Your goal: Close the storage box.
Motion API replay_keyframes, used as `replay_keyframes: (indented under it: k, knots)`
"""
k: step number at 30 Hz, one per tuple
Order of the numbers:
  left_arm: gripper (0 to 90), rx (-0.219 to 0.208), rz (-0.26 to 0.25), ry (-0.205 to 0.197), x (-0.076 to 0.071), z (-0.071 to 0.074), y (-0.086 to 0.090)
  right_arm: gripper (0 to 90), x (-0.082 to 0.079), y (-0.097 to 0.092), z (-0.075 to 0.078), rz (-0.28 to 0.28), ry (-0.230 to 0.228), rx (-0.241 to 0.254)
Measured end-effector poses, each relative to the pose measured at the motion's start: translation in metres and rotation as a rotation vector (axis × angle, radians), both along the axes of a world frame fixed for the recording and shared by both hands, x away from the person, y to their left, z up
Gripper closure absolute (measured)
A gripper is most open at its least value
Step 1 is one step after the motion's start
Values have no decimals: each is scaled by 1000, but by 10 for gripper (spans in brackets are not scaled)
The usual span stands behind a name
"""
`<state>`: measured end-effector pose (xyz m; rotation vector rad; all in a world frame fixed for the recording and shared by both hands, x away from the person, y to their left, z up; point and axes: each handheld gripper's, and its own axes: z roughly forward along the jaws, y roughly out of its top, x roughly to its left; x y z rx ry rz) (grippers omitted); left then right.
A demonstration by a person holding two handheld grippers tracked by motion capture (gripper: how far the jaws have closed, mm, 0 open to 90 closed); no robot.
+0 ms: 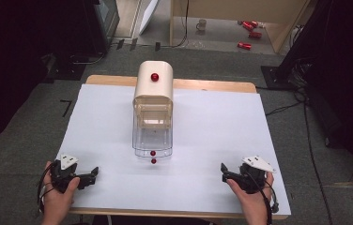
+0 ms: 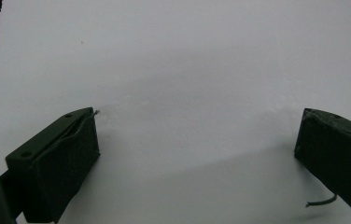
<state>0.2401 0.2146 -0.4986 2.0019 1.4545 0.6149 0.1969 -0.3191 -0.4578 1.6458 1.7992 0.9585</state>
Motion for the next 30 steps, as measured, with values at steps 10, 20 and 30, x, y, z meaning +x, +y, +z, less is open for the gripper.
replay_keyframes:
  k: [10,20,30]
  knots:
    - [0,0,-1,0,0,0,0,138,6,44,9,93,-20,12]
    - [0,1,-1,0,0,0,0,219,13,95,14,169,-38,26]
    - [0,1,-1,0,0,0,0,317,18,140,17,239,-43,31]
